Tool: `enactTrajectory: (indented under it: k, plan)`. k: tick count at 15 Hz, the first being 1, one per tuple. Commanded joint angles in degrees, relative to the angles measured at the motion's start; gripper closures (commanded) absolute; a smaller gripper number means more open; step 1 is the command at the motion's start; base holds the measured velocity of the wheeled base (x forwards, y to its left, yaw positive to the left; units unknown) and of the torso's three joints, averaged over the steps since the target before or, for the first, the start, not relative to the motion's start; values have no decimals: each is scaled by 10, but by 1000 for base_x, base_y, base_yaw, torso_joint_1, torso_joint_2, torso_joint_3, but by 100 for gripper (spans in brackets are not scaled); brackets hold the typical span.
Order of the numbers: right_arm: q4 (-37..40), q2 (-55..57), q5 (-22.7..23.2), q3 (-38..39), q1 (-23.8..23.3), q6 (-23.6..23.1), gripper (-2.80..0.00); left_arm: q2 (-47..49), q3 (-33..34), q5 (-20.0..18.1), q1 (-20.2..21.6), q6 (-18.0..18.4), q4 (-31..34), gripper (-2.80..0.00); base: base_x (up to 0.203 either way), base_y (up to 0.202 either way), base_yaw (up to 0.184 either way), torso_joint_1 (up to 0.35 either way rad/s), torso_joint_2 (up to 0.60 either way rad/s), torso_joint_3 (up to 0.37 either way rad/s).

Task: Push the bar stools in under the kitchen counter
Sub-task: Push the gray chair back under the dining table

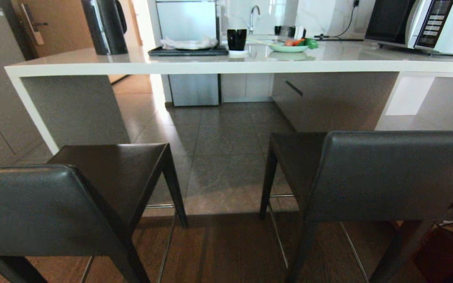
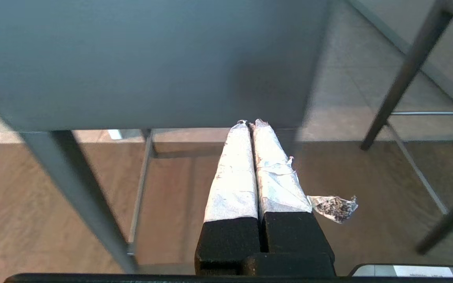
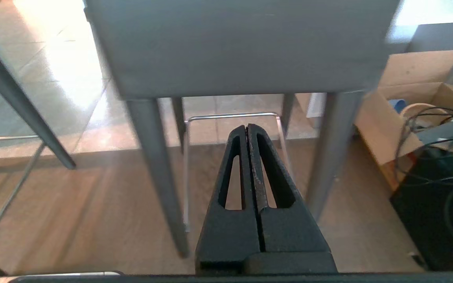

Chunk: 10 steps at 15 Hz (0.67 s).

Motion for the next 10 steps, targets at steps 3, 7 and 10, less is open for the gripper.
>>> enactTrajectory:
  k: [3, 7, 10]
  plan:
    - [0, 1, 0, 0, 0, 0, 0, 1, 0, 0, 0, 0, 0, 0, 0, -200, 0, -2, 2, 2]
    - [0, 1, 0, 0, 0, 0, 0, 1, 0, 0, 0, 0, 0, 0, 0, -194, 4, 2, 3, 3]
    - [0, 1, 0, 0, 0, 0, 0, 1, 0, 0, 0, 0, 0, 0, 0, -194, 0, 2, 1, 0]
